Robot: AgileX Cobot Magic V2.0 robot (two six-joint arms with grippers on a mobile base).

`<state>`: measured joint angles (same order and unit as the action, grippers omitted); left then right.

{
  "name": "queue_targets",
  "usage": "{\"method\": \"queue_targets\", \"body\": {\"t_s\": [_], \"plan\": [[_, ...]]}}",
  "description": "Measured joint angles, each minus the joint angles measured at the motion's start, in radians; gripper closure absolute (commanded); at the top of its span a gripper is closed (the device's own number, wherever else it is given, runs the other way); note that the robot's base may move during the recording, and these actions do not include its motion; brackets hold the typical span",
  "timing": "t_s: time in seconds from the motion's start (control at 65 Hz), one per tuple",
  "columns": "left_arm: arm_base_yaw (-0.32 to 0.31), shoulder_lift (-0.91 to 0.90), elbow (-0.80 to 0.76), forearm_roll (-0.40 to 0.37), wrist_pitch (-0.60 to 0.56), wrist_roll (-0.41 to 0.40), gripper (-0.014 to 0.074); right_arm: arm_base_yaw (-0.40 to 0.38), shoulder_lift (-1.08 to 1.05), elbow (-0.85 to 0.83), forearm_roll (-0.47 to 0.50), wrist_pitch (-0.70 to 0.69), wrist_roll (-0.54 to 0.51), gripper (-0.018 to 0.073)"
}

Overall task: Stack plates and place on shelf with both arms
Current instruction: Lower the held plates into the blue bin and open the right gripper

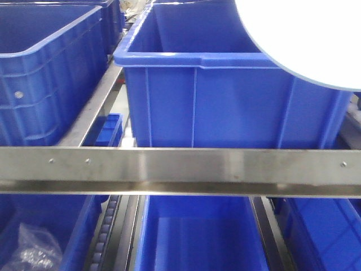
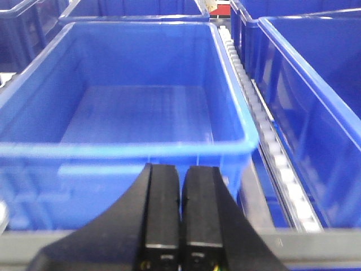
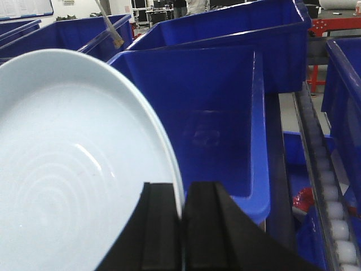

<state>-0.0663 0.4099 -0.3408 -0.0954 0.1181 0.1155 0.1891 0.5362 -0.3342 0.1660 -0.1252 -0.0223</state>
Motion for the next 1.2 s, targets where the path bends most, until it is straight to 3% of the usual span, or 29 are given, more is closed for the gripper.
{"method": "queue_targets", "body": {"t_s": [0.954, 1.2], "plan": [[0.000, 0.000, 0.000, 0.000, 0.000, 0.000, 0.0514, 0.000, 0.000, 0.000, 0.000, -0.009, 0.000, 0.0503], [0.000, 0.000, 0.000, 0.000, 0.000, 0.000, 0.0514, 0.000, 0.180, -0.177, 0.000, -0.009, 0.000, 0.0500]]}}
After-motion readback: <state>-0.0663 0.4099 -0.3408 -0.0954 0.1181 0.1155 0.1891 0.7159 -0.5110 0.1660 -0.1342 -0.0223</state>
